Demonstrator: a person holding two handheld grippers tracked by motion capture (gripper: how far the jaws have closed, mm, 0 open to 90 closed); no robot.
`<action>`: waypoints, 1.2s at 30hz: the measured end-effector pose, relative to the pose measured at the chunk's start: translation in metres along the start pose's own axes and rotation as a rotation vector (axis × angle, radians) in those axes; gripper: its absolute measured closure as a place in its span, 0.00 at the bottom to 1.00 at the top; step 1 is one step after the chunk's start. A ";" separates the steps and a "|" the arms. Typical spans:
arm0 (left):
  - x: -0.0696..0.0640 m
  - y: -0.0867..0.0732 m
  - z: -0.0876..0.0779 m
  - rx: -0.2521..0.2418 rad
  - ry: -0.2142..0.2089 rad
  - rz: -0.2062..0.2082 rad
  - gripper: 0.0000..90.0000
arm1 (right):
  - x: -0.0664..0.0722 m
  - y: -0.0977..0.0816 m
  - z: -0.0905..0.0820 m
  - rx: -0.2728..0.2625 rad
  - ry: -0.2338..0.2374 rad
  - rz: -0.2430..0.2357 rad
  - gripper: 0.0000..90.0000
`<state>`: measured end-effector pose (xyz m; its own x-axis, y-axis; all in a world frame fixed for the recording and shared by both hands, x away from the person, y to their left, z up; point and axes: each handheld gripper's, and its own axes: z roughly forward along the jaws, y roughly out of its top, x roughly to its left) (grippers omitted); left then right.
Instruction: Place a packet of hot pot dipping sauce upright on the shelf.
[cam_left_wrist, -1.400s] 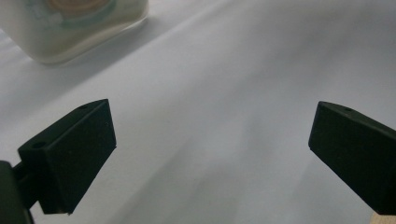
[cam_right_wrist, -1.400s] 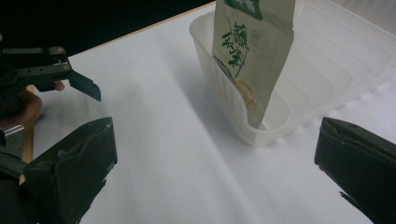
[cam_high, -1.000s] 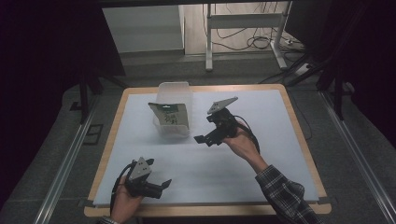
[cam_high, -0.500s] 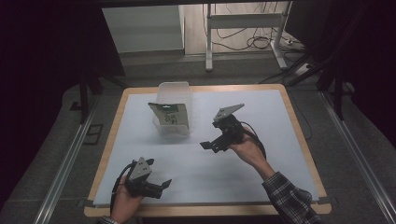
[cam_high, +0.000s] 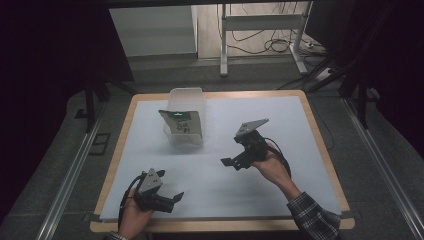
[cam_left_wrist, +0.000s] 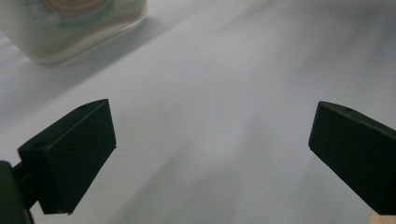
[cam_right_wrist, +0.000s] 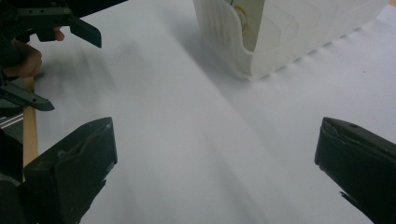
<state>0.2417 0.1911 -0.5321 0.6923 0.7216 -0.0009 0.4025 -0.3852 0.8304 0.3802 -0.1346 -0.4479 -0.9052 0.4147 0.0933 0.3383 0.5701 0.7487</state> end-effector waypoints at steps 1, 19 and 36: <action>0.000 0.000 0.000 0.000 0.000 0.000 0.01 | 0.000 -0.002 -0.001 -0.005 0.002 0.005 0.00; 0.000 0.000 0.000 -0.002 -0.001 -0.002 0.01 | -0.009 -0.041 -0.043 -0.024 -0.066 0.074 0.00; 0.000 0.000 0.000 -0.004 0.000 -0.005 0.01 | -0.010 -0.080 -0.074 -0.035 -0.140 0.109 0.00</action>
<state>0.2417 0.1910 -0.5321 0.6903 0.7235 -0.0053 0.4039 -0.3794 0.8324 0.3433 -0.2370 -0.4601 -0.8181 0.5687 0.0851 0.4212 0.4919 0.7620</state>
